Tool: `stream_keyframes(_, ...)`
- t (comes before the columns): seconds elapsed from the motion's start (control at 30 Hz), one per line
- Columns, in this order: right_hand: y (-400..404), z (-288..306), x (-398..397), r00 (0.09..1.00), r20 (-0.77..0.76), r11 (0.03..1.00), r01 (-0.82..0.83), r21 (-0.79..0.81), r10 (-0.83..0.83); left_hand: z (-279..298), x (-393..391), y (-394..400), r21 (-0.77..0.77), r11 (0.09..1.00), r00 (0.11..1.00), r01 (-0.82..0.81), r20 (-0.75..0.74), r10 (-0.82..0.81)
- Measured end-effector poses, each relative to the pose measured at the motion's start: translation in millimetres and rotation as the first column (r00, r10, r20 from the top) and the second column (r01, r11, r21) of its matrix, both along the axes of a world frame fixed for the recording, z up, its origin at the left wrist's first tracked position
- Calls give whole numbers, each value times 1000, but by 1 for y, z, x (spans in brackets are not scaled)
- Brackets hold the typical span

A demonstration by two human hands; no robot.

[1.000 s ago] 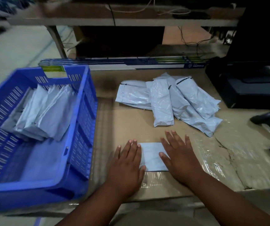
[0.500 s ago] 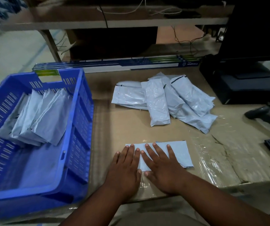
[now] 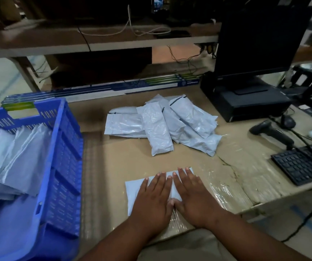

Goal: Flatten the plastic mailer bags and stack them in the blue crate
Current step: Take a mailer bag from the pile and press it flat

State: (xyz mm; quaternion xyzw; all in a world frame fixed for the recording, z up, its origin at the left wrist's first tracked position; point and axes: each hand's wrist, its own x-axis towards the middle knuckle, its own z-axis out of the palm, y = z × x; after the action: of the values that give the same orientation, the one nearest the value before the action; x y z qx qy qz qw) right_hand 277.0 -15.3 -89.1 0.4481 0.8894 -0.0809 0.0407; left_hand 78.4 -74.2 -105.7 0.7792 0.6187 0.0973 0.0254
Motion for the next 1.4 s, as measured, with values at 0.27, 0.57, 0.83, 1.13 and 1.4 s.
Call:
stream_keyframes(0.27,3,1,2,998,-51,999,32,-9,-32,-7,-4,3,32,999,1000,9,9,-9)
stream_keyframes(0.57,3,5,5,997,-33,997,78,29,-77,-3,-24,-18,80,990,993,-120,22,119)
stream_keyframes(0.83,1,4,-42,973,-92,972,-198,127,211,-4,-17,-5,153,988,998,-29,68,19)
stream_keyframes(1.13,15,-7,20,998,-44,997,36,63,-33,-11,-79,-48,13,960,959,-281,-40,281)
stream_keyframes(1.4,-4,12,-28,968,-98,969,-218,116,230,20,-18,-13,134,990,993,39,108,-54)
